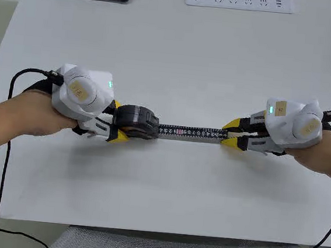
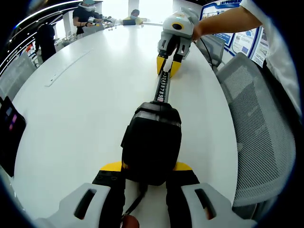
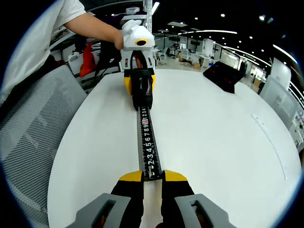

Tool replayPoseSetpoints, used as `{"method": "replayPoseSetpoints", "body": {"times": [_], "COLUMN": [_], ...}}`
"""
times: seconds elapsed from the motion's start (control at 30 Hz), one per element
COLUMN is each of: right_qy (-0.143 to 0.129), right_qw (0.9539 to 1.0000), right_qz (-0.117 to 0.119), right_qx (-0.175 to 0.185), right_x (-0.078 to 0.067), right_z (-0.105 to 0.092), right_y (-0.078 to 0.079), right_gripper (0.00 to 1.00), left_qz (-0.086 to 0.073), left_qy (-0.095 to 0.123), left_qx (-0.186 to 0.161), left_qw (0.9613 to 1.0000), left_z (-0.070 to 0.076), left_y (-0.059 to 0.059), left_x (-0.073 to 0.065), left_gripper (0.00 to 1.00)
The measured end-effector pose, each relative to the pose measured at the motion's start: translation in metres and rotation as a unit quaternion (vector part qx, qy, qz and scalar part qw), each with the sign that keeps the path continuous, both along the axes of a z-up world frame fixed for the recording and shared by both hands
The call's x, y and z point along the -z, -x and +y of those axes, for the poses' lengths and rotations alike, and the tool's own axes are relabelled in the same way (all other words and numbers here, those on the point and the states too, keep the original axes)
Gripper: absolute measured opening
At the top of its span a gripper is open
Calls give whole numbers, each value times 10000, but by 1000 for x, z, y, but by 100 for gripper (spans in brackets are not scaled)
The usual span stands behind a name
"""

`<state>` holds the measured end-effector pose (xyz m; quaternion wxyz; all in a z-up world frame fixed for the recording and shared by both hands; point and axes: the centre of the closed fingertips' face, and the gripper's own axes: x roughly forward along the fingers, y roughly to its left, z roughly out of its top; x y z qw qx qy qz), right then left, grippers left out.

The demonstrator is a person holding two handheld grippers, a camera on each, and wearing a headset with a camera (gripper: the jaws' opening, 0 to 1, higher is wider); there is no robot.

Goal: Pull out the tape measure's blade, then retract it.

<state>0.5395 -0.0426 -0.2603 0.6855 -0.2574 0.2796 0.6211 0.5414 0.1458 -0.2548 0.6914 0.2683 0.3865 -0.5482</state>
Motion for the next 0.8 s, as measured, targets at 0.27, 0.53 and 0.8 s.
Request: {"method": "replayPoseSetpoints", "body": {"times": [0.27,0.53,0.8], "right_qy": [61,151,242], "right_qw": [10000,9999,9997], "right_qz": [-6,-4,3], "right_qx": [22,64,87], "right_x": [-1,-1,0], "right_z": [-9,-22,-34], "right_y": [0,1,-1], "right_gripper": [10,10,10], "left_qz": [-4,-5,-5], "left_qy": [-4,-3,-6], "left_qx": [-4,-3,-5], "left_qw": [10000,10000,10000], "left_z": [0,1,1], "left_y": [0,0,-1], "left_x": [0,0,0], "left_gripper": [28,28,28]}}
